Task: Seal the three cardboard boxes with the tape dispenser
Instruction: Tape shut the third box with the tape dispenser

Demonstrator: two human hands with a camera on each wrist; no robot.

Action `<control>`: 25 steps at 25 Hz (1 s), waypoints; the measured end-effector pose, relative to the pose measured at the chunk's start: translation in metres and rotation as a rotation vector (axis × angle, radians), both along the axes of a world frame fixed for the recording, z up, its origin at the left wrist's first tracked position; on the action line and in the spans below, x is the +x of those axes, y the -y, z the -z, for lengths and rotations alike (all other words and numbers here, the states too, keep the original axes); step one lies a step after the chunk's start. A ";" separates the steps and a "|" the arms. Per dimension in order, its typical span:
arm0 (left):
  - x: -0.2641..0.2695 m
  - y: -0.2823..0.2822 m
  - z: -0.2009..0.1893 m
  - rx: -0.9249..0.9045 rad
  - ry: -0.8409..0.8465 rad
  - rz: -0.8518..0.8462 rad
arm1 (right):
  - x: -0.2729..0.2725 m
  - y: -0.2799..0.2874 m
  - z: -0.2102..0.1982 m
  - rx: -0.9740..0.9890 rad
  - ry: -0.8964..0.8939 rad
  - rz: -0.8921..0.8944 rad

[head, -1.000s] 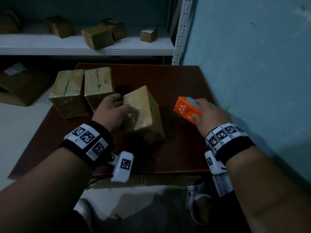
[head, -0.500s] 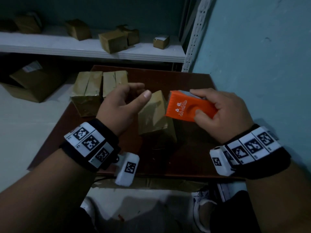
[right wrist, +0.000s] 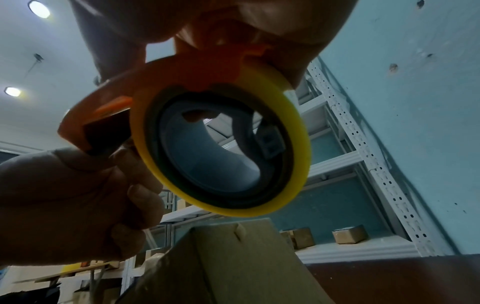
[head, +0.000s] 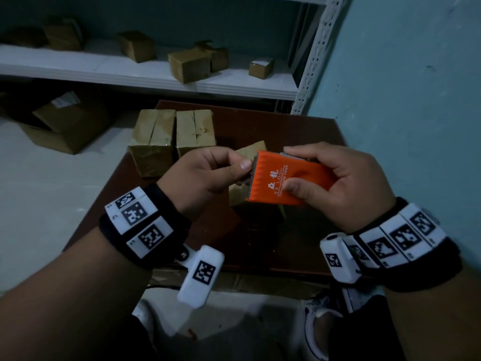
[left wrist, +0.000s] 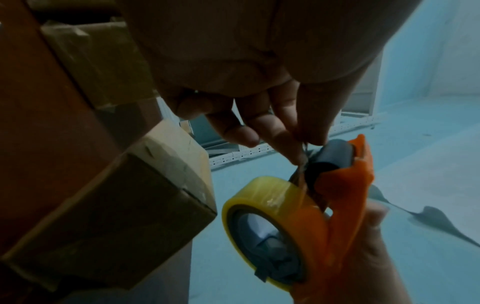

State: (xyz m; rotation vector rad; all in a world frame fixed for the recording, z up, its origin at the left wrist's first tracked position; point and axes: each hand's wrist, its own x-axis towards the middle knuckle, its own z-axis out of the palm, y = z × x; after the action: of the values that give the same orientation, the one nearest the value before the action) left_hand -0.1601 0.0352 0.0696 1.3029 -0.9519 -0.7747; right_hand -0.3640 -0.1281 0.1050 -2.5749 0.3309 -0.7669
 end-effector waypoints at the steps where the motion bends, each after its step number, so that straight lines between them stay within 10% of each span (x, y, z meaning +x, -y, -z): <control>1: -0.003 -0.001 0.000 0.013 0.019 -0.025 | 0.001 -0.001 0.000 -0.014 -0.015 0.004; 7: -0.016 -0.015 0.005 0.138 0.370 -0.331 | -0.007 0.004 -0.004 -0.184 -0.093 0.090; 25: -0.024 -0.037 0.057 0.423 0.311 -0.377 | -0.024 0.021 -0.003 -0.444 -0.285 0.100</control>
State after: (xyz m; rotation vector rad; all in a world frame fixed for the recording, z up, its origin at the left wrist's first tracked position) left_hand -0.1837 0.0722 0.0128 1.9497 -0.7673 -0.4985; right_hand -0.3876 -0.1493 0.1076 -3.1188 0.4177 -0.5520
